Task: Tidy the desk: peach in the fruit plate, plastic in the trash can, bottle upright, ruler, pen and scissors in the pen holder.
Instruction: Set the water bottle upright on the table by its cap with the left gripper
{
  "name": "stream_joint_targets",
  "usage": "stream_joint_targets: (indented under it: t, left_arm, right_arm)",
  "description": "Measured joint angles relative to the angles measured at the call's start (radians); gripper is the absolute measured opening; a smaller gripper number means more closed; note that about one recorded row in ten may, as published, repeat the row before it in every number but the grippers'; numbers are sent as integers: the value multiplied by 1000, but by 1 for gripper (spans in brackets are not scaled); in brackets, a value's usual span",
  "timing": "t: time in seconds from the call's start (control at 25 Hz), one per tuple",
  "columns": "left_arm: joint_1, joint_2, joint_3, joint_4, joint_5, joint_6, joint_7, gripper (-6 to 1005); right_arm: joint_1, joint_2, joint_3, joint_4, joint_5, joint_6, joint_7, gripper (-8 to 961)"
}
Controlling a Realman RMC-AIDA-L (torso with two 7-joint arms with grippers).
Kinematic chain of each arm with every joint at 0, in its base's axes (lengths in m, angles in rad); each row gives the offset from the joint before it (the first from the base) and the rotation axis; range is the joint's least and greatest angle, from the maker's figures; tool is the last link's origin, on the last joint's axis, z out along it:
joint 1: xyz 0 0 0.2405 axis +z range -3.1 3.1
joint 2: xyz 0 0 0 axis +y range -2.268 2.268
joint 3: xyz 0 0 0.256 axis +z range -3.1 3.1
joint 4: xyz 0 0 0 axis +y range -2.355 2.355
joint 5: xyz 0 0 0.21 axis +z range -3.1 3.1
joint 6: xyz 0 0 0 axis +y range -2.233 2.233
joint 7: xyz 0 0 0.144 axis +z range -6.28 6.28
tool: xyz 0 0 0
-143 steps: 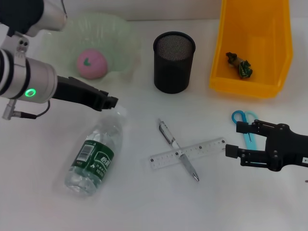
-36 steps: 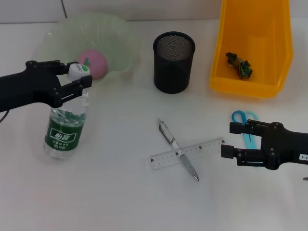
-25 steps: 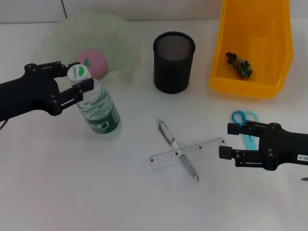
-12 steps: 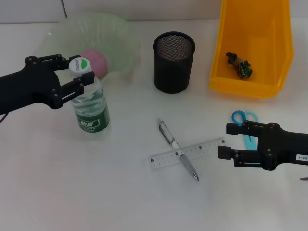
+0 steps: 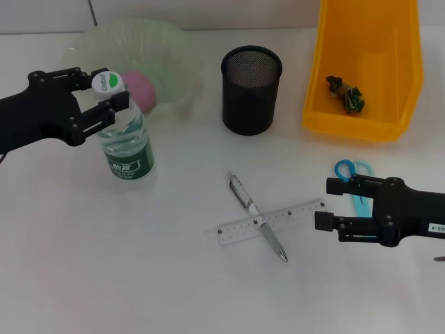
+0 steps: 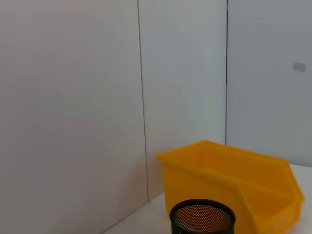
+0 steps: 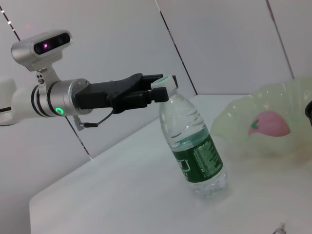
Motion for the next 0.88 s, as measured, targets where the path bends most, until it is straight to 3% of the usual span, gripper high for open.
stream_joint_targets:
  t: [0.64,0.76,0.88]
  left_arm:
    - [0,-2,4,-13,-49,6,5,546]
    - [5,-2,0,0,-67,20,12,648]
    - [23,0,-2,23,-137,115,30,750]
  right_arm:
    - [2,-1,-4,0,0,0,2,838]
    - [3,0,-3,-3,0,-1,4,838]
    - [2,0,8,-10,0,-11,14,838]
